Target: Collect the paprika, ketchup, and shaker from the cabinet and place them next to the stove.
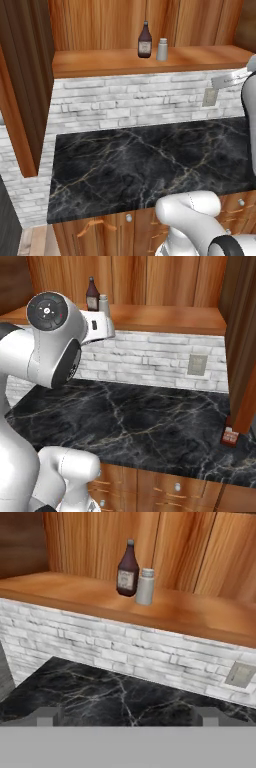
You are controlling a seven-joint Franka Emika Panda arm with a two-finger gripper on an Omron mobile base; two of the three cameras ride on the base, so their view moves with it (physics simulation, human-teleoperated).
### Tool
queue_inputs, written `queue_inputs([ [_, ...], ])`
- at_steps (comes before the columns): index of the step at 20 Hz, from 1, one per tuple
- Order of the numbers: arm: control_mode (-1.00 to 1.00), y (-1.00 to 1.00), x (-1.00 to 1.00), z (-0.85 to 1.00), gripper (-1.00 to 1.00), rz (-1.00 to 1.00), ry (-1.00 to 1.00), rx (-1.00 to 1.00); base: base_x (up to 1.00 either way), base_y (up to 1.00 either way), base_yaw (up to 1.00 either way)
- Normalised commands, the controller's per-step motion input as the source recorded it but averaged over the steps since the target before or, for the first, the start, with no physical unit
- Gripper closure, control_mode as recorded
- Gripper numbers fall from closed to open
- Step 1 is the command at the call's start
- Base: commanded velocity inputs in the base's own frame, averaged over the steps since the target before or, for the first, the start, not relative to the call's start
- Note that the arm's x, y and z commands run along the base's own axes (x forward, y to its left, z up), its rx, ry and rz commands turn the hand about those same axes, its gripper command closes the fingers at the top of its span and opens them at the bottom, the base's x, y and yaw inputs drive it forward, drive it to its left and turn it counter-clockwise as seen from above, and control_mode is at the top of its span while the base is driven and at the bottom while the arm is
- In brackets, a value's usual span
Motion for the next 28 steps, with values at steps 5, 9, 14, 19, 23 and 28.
queue_inputs([
  [5,-1.0,0.16,0.13,-0.01,-1.0,0.0,0.01,0.01,0.0,0.0,0.0],
  [9,-1.0,0.02,0.21,0.0,-1.0,0.0,0.01,0.0,0.0,0.0,0.0],
  [14,-1.0,0.0,0.31,0.01,-1.0,0.0,0.0,0.0,0.0,0.0,0.0],
  [19,-1.0,0.0,0.41,0.15,-1.0,0.0,0.0,0.0,0.0,0.0,0.0],
  [23,-1.0,0.0,0.4,0.2,-1.0,0.0,0.0,0.0,0.0,0.0,0.0],
  [28,-1.0,0.0,0.51,0.04,-1.0,0.0,0.03,0.0,0.0,0.0,0.0],
])
